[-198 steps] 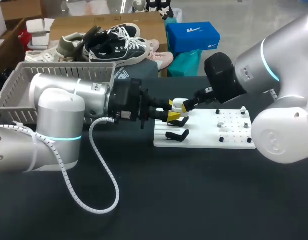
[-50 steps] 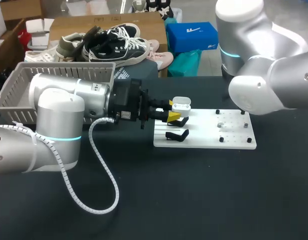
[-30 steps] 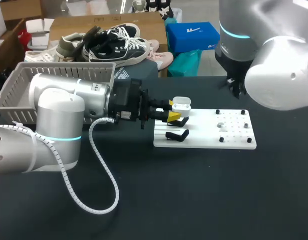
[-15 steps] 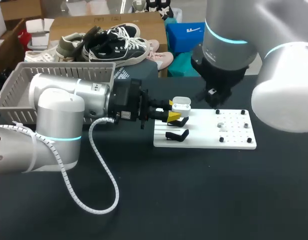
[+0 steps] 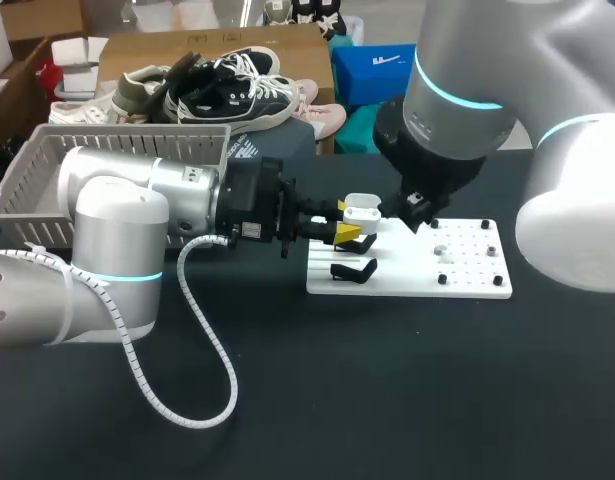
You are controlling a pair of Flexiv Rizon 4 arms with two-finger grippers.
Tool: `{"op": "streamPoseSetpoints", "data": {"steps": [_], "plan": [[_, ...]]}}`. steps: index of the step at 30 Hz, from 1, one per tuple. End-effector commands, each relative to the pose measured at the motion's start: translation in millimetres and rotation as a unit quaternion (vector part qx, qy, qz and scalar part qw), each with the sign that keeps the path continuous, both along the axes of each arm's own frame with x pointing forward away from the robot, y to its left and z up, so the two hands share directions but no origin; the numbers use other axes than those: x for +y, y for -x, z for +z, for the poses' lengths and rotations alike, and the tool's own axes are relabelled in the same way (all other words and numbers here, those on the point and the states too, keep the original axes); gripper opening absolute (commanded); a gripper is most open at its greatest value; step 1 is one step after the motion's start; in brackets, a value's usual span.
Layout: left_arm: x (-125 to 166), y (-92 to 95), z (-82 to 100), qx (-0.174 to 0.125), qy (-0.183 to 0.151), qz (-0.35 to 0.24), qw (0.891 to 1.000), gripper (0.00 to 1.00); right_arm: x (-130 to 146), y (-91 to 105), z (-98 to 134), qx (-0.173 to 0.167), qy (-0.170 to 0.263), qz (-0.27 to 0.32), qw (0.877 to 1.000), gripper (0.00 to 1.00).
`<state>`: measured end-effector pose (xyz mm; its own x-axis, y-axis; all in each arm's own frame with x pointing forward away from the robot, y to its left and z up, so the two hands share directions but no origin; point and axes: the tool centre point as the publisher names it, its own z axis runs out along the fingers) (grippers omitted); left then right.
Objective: Pick up each earbud case from the left stands, insert the matching earbuds, close the lid, and place the case in the box.
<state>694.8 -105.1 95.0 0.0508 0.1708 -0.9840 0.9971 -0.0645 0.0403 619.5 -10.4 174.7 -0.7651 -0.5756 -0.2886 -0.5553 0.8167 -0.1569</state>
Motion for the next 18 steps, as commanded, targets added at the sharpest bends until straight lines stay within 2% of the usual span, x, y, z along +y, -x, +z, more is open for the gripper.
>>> {"op": "streamPoseSetpoints", "data": {"steps": [1,5,7,8,12,15,18], "plan": [[0.0,1.5,-0.1,-0.001,0.001,0.003,1.0,0.0,-1.6,3.3,-0.7,-0.006,-0.002,-0.001,1.0,0.0],[0.0,1.5,-0.1,-0.001,0.001,0.003,1.0,0.0,-1.6,3.3,-0.7,-0.006,-0.002,-0.001,1.0,0.0],[0.0,1.5,-0.1,-0.001,0.001,0.003,1.0,0.0,7.9,-1.8,4.4,0.0,0.001,-0.027,1.0,0.0],[0.0,1.5,-0.1,-0.001,0.001,0.003,1.0,0.0,12.2,-4.3,6.8,-0.009,-0.001,-0.036,0.999,0.0],[0.0,1.5,-0.1,-0.001,0.001,0.003,1.0,0.0,21.5,-12.2,9.2,-0.001,0.009,-0.101,0.995,0.0],[0.0,1.5,-0.1,-0.001,0.001,0.003,1.0,0.0,21.7,-17.7,8.6,0.015,0.02,-0.164,0.986,0.0],[0.0,1.5,-0.1,-0.001,0.001,0.003,1.0,0.0,22.5,-18.9,8.8,0.025,0.028,-0.203,0.978,0.0]]}}
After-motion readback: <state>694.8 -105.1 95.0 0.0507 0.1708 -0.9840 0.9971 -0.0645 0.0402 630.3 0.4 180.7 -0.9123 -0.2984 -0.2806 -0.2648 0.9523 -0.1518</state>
